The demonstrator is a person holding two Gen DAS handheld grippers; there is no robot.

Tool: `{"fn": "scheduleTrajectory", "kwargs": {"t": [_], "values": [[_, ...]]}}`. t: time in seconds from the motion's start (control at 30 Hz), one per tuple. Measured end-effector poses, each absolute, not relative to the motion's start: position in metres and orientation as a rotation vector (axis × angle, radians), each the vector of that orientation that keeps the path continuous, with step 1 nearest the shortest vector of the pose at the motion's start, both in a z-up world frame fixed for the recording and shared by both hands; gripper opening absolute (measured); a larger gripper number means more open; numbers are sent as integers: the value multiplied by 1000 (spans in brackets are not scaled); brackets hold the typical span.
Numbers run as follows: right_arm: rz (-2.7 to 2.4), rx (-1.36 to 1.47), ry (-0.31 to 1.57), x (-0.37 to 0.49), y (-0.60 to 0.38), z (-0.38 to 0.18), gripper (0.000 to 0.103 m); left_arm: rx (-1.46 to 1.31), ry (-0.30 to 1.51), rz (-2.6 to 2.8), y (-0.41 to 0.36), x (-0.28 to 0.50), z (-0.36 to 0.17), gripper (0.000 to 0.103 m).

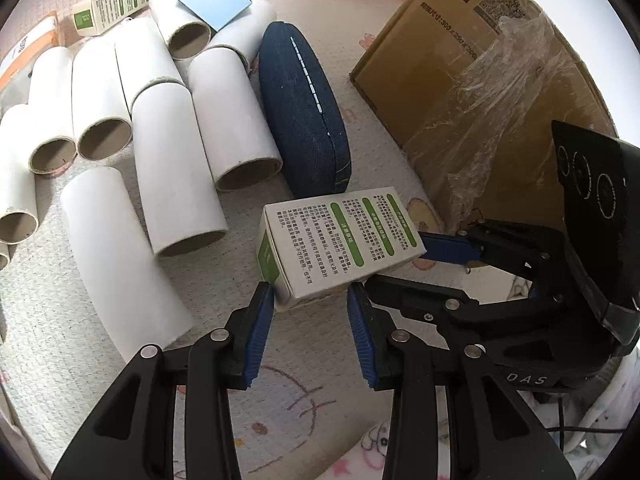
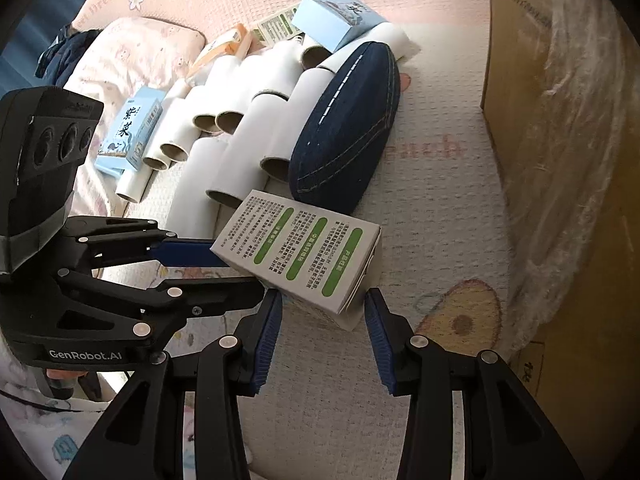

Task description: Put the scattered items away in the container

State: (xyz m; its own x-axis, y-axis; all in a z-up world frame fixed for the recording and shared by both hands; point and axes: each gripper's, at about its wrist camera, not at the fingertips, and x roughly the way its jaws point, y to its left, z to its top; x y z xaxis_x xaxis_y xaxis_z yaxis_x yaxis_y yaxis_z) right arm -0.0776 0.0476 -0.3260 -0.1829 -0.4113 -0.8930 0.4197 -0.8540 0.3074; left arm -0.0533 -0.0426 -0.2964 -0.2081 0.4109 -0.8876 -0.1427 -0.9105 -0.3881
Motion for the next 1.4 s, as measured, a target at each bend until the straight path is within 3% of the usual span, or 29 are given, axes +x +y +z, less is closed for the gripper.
{"fn": "scheduleTrajectory", "kwargs": {"t": [0.4,0.77,0.97,1.4], "values": [[-2156,1472,10,-68,42,-297,42,-1612,-333,2230,-54,-37,-256,41],[-2210,1392,-76,-64,42,-268,42,-1576,-401,2290,-71,-28,-236,40],[-2250,1363,-189,-78,46,-256,42,-1508,-440,2341,-58,-62,-216,40],[-2262,1445,-324,-123,39,-273,44,-1578,-633,2293,-79,-106,-250,42]]}}
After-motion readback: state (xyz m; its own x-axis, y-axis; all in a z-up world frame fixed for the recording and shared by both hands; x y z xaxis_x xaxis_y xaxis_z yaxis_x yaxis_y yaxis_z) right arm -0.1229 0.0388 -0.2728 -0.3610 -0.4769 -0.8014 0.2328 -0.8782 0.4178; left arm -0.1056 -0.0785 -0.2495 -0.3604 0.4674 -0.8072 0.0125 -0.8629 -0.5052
